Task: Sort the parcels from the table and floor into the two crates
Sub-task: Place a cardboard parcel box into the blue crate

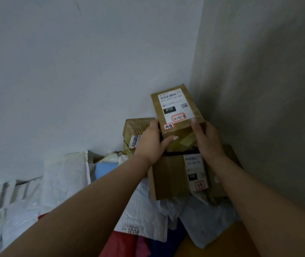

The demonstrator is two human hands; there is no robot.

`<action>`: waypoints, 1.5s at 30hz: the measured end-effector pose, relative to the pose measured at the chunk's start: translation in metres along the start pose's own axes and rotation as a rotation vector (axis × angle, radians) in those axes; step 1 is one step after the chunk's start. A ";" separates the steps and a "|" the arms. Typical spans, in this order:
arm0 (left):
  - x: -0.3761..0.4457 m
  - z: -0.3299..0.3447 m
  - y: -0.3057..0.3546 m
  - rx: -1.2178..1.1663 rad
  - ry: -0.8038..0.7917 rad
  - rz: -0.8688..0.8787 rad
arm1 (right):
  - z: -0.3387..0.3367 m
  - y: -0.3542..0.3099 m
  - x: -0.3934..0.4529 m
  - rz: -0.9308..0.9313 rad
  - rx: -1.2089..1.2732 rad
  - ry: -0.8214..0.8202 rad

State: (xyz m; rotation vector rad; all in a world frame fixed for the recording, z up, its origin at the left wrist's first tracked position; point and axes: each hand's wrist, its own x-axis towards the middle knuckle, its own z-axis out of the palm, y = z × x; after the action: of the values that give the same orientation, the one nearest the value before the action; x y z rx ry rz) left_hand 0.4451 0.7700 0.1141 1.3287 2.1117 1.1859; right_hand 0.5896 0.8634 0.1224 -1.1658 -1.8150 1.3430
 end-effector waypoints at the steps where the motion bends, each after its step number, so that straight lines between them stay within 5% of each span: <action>1: -0.005 -0.007 0.003 -0.022 0.016 0.031 | 0.001 -0.004 -0.006 -0.018 0.026 0.002; 13: -0.144 -0.126 0.005 -0.046 0.164 0.317 | 0.071 -0.067 -0.153 -0.328 -0.030 0.178; 19: -0.244 -0.216 -0.026 0.038 0.194 0.362 | 0.140 -0.098 -0.245 -0.356 0.006 0.099; 29: -0.385 -0.348 -0.068 0.131 0.349 0.246 | 0.268 -0.157 -0.347 -0.479 0.058 -0.107; 45: -0.522 -0.401 -0.100 0.283 0.538 -0.066 | 0.373 -0.159 -0.427 -0.499 -0.008 -0.369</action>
State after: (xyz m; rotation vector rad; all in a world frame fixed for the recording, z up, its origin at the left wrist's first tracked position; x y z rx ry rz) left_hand 0.3692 0.1150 0.2027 1.1218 2.7650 1.3716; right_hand 0.4148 0.3037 0.1718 -0.4266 -2.1803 1.3004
